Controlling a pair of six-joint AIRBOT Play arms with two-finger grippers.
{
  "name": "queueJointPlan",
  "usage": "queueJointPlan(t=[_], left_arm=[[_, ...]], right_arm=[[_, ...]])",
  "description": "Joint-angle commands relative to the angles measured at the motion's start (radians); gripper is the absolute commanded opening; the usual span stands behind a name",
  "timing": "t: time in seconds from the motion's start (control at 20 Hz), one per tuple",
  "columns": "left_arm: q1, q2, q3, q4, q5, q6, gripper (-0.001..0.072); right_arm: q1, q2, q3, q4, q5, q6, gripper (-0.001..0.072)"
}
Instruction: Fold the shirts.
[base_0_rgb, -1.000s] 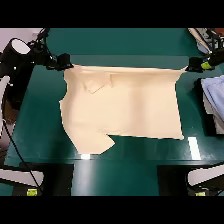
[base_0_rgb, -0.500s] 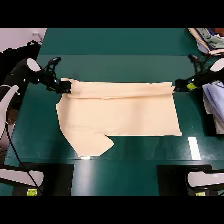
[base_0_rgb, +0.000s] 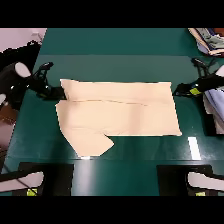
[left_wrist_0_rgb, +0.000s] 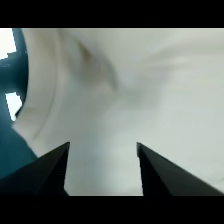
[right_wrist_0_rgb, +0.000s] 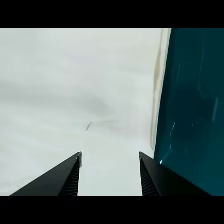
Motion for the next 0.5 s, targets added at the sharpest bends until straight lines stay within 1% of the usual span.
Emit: queueJointPlan(t=[0.0,0.1,0.25,0.35,0.45], left_arm=[[0.006,0.201,-0.228,-0.023,-0.064,-0.035,0.0492],[0.006,0.309,-0.388,-0.098,-0.108,-0.042,0.0492],[0.006,0.434,-0.572,-0.127,-0.127,-0.061,0.0492],[0.006,0.469,-0.647,-0.138,-0.128,-0.083,0.0492],[0.006,0.475,-0.697,-0.193,-0.085,-0.081,0.0493]], right_arm=[[-0.056,0.147,-0.102,0.003,0.012,0.002,0.0421],[-0.088,0.22,-0.161,0.004,-0.004,0.002,0.0419],[-0.105,0.282,-0.193,0.003,-0.006,0.002,0.0409],[-0.105,0.299,-0.192,0.003,-0.004,0.002,0.0409],[-0.105,0.301,-0.192,0.003,-0.008,0.002,0.0409]])
